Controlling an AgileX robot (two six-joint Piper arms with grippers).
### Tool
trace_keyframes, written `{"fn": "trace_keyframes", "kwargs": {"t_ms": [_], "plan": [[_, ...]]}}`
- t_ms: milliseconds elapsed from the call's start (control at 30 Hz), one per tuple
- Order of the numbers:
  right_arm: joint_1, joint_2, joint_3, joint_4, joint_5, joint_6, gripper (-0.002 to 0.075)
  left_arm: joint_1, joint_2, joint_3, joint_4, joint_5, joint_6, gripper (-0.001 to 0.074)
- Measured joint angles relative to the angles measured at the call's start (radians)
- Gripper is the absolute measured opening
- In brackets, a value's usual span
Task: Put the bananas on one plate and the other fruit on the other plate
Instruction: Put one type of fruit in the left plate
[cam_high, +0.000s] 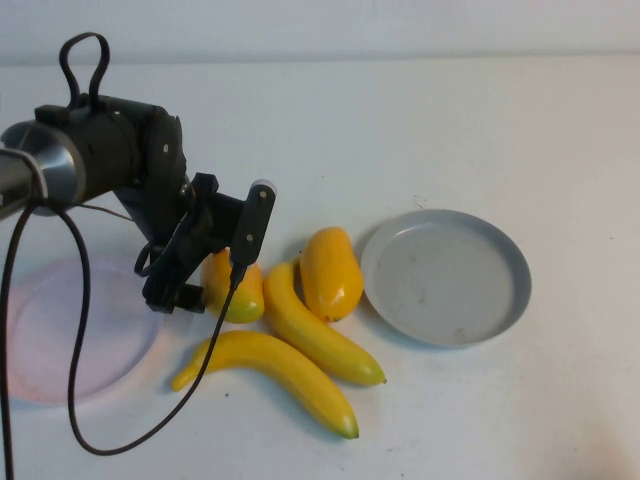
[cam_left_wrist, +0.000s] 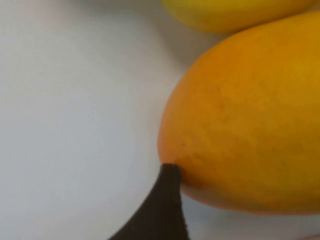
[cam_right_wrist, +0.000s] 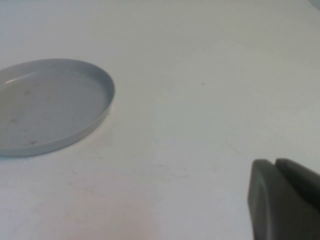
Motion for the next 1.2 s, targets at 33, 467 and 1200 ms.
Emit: {"fn": "trace_keyframes", "kwargs": {"t_ms": [33, 467, 1200], "plan": [[0.0, 0.0, 0.0, 0.0, 0.0, 0.0, -0.0018, 0.0, 0.0, 0.0, 0.0, 0.0, -0.008, 0.0669], [0.0, 0.0, 0.0, 0.0, 0.0, 0.0, -0.0018, 0.0, 0.0, 0.0, -0.117, 0.0, -0.043, 0.0669], [0.0, 0.0, 0.0, 0.0, 0.0, 0.0, -0.0018, 0.0, 0.0, 0.0, -0.162, -0.001, -0.039, 0.0464]]}}
